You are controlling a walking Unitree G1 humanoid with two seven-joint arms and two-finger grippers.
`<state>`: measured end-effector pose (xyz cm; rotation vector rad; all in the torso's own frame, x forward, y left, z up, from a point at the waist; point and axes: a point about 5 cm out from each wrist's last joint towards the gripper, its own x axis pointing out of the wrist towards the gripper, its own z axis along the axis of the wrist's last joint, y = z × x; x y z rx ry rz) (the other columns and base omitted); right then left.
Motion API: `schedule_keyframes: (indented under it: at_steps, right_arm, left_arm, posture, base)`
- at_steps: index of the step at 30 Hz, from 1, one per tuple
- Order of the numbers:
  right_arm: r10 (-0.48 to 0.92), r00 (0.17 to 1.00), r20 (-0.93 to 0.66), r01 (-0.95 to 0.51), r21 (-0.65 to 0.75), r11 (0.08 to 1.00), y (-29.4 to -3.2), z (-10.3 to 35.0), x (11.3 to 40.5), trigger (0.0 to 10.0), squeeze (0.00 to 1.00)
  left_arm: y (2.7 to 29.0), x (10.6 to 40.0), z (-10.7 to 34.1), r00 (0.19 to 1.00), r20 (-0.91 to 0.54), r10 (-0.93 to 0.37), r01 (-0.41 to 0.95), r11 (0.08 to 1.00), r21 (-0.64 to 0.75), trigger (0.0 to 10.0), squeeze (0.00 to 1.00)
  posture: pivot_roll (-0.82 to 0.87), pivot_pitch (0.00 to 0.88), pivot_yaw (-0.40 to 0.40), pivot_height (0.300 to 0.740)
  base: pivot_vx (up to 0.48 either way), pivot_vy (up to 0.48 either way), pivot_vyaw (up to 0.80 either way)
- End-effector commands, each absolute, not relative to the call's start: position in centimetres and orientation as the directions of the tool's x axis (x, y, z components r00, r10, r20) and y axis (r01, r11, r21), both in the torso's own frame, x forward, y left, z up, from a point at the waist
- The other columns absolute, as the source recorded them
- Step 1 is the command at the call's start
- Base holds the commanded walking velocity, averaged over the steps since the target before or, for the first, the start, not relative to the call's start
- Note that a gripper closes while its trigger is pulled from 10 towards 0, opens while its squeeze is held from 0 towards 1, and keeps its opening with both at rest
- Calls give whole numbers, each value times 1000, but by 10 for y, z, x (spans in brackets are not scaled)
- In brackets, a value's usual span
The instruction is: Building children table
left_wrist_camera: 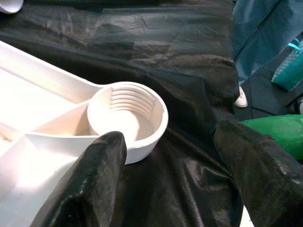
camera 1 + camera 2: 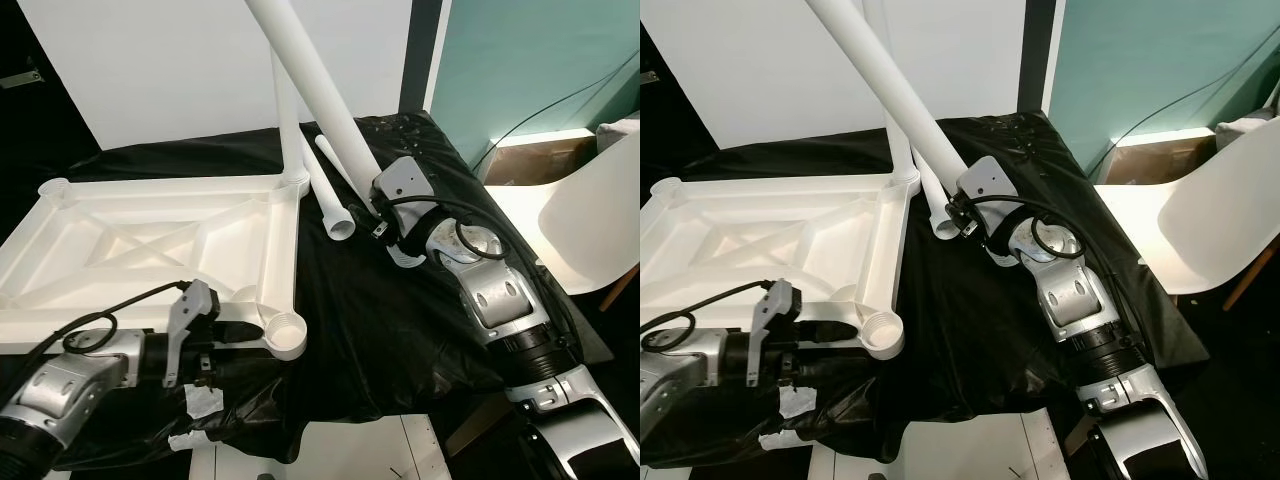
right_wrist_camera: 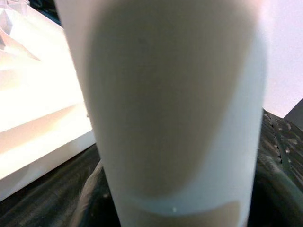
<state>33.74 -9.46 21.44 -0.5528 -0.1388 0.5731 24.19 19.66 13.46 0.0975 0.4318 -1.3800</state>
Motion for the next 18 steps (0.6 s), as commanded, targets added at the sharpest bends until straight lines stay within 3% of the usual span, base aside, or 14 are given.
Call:
schedule_keyframes:
  at_steps: [1,6,18]
  right_arm:
    - [560,829,-7,-477,-531,700,-93,216,335,10000,0]
    - [569,822,-6,-485,-531,695,-90,216,334,10000,0]
    - [583,813,2,-493,-530,690,-86,216,333,10000,0]
  left_arm:
    - [200,240,133,63,-371,-926,970,145,-196,10000,0]
    - [202,260,137,173,-296,-940,964,223,-147,10000,0]
    - [222,257,105,111,-569,-815,969,216,-120,10000,0]
  posture:
    - [-106,0,57,740]
    - [-106,0,53,740]
    - [-106,0,61,740]
  base:
    - [0,0,0]
    - [0,0,0]
    - [0,0,0]
